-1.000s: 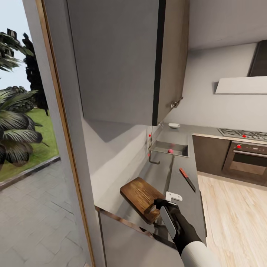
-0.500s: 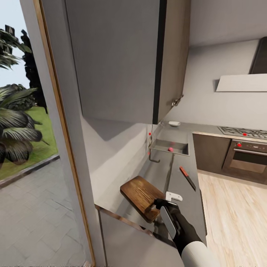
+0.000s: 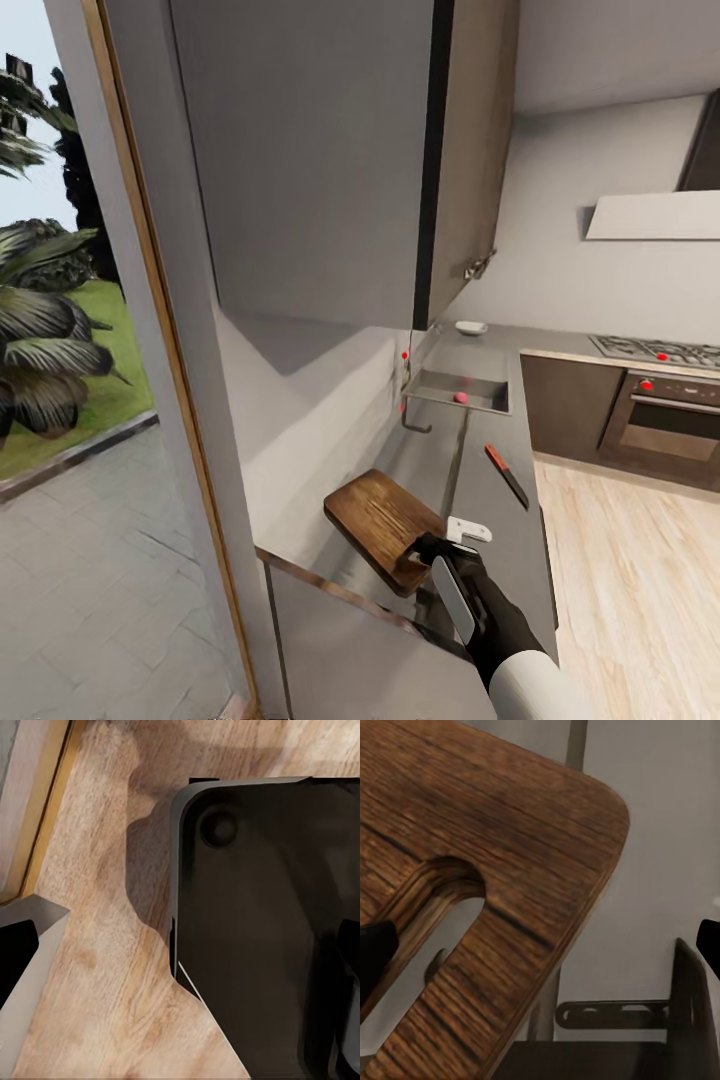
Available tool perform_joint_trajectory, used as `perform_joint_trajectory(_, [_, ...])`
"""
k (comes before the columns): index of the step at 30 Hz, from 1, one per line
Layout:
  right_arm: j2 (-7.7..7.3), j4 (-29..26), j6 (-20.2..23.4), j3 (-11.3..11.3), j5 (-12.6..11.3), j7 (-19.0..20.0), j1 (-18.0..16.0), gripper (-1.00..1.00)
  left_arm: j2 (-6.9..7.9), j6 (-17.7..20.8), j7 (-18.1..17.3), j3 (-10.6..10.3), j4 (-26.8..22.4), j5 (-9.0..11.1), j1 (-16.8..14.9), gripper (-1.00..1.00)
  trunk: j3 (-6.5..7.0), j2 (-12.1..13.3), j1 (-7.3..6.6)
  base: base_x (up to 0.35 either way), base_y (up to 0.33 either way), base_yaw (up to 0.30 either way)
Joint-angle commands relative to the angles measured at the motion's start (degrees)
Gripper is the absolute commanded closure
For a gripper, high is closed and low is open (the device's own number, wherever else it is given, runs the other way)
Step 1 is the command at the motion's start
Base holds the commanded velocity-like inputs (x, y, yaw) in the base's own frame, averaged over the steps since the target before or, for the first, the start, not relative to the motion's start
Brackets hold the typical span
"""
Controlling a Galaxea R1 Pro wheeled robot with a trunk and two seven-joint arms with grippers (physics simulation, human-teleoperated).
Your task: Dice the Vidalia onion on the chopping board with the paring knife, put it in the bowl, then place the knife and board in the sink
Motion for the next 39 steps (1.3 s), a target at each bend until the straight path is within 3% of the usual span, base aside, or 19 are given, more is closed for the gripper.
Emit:
perform_joint_trajectory(1, [0.00,-0.08,0.18,0.12,-0.44,-0.45,-0.04,-1.00,0.00,-0.33,0.02,-0.01,0.12,0.08,-0.04,-1.00,-0.17,-0.09,0.02,0.000,0.000,0.000])
perform_joint_trajectory(19, [0.00,-0.08,0.18,0.12,-0.44,-0.45,-0.04,-1.00,0.00,-0.33,0.01,-0.01,0.13,0.08,-0.05,-1.00,-1.48,-0.09,0.02,0.000,0.000,0.000])
perform_joint_trajectory(39, [0.00,-0.08,0.56,0.09,-0.35,-0.52,-0.04,-1.00,-0.06,-0.33,0.02,-0.01,0.09,0.08,-0.03,-1.00,-1.58,-0.09,0.02,0.000,0.000,0.000])
